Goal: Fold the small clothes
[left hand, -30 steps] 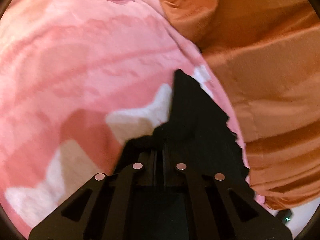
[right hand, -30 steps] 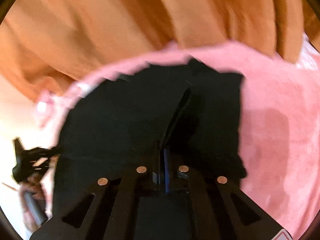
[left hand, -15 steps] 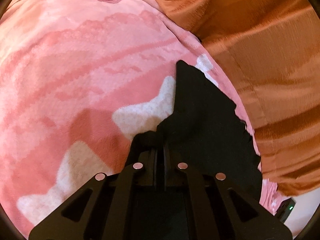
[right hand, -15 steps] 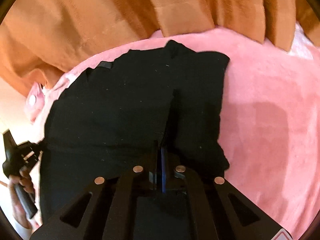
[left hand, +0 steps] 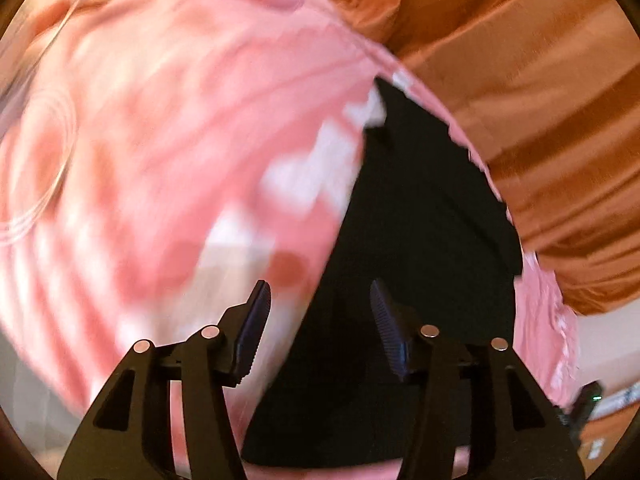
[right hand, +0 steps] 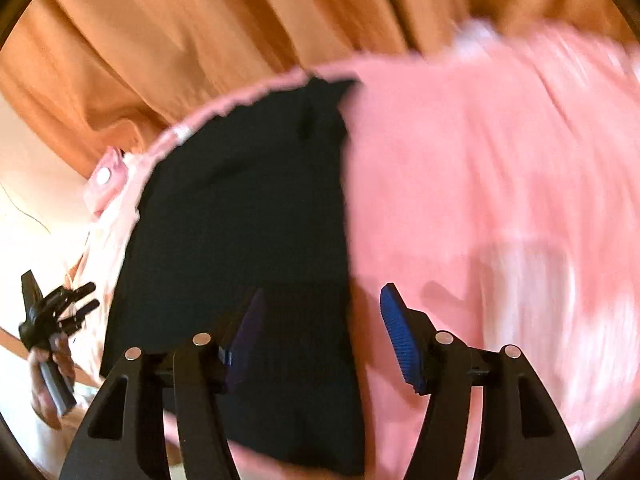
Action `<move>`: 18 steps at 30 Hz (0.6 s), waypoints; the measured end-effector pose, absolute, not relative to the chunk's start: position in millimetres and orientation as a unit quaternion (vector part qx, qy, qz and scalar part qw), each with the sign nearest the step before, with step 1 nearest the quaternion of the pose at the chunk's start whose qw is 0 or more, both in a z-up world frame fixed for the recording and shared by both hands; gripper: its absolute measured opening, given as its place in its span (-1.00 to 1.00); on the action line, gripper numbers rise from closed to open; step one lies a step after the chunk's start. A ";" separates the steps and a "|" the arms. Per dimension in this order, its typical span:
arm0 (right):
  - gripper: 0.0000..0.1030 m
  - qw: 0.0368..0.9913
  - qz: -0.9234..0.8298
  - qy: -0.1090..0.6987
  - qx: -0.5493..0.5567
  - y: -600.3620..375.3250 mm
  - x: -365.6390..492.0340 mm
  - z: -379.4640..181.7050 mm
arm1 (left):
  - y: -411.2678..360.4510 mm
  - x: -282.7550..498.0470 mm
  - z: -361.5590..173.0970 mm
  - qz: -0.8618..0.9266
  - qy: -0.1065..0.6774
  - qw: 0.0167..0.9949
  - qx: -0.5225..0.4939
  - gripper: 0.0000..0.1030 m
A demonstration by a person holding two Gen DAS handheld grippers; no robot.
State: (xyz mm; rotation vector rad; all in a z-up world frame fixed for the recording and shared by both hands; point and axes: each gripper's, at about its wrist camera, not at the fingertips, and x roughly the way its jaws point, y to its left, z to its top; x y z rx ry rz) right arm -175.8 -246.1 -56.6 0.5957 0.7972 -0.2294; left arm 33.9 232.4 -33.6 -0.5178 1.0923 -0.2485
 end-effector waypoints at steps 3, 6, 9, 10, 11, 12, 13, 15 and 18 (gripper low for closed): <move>0.17 0.850 -0.107 0.407 0.316 -223.6 -205.4 -88.2 | 239.8 -5.4 -55.0 -0.116 0.532 0.797 -0.262 0.03; 0.17 0.854 -0.101 0.398 0.318 -210.7 -212.8 -94.4 | 233.3 -18.8 -53.4 -0.122 0.520 0.809 -0.245 0.05; 0.14 0.859 -0.097 0.394 0.314 -206.4 -205.2 -92.0 | 230.6 -16.3 -54.6 -0.120 0.515 0.811 -0.250 -0.03; 0.09 0.858 -0.087 0.392 0.319 -206.2 -201.2 -92.4 | 229.2 -14.0 -54.7 -0.120 0.516 0.812 -0.246 -0.13; -0.17 0.858 -0.088 0.392 0.319 -204.1 -198.7 -92.2 | 227.0 -11.7 -56.0 -0.121 0.518 0.813 -0.238 -0.46; -0.56 0.858 -0.092 0.393 0.318 -203.1 -196.5 -92.8 | 226.4 -9.9 -58.9 -0.125 0.524 0.808 -0.238 -0.98; -0.77 0.856 -0.085 0.394 0.323 -203.2 -194.6 -94.3 | 225.7 -7.3 -64.8 -0.132 0.537 0.796 -0.247 -0.96; -0.88 0.857 -0.083 0.382 0.336 -202.7 -196.6 -92.1 | 226.3 -8.5 -61.6 -0.129 0.534 0.798 -0.249 -0.96; -0.90 0.875 -0.086 0.348 0.324 -196.9 -214.2 -67.0 | 228.4 -20.8 -37.0 -0.137 0.503 0.823 -0.227 -0.97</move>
